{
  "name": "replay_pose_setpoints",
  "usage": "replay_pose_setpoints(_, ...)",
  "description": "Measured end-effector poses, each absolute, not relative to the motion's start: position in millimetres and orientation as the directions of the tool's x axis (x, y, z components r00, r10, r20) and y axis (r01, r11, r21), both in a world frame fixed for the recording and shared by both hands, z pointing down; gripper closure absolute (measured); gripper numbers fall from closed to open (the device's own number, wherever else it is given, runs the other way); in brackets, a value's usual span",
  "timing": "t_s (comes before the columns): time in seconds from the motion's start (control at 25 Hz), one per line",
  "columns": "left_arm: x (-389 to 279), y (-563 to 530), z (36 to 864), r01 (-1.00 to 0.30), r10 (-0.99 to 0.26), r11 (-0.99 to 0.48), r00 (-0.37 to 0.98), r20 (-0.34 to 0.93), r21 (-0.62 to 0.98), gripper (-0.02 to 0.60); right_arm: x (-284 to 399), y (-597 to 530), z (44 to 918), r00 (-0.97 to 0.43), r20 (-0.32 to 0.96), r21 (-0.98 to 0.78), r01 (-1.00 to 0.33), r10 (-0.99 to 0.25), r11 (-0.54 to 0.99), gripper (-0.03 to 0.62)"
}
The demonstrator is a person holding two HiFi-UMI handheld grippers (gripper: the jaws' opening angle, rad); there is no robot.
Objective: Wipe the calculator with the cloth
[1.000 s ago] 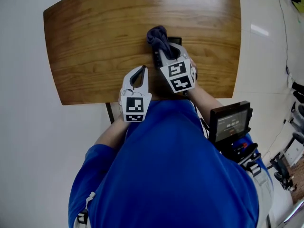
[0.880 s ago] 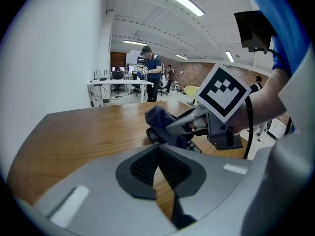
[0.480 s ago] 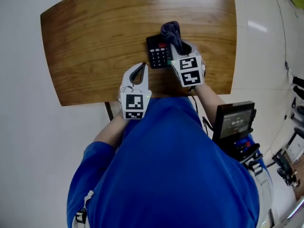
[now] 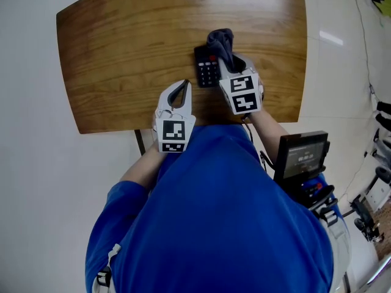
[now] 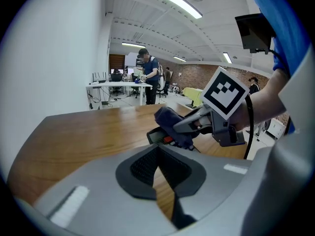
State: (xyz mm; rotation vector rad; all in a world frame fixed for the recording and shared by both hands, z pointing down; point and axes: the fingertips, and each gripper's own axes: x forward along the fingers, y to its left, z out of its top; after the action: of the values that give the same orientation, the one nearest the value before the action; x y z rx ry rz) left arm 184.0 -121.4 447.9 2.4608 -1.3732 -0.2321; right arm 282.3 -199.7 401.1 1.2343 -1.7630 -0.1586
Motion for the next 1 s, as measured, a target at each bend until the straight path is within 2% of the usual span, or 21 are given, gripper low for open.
replay_pose_setpoints(0.24,176,-115,443,-0.818,-0.865,-0.469,0.501,0.013,0.333,0.575,245,-178,426,-0.129,0.668,0.525,-0.616,-0.732,0.588,0.522)
replay_pose_setpoints(0.4,165,-112,443,-0.825,-0.869,-0.457,0.494,0.031,0.331,0.575,230,-171,446,-0.131,0.712,0.502,-0.593,-0.690,0.630,0.522)
replay_pose_setpoints(1.0,175,-119,446,-0.808,-0.843,-0.505,0.538,0.029,0.305,0.574,277,-194,430,-0.057,0.674,0.526,-0.664,-0.737,0.532,0.522)
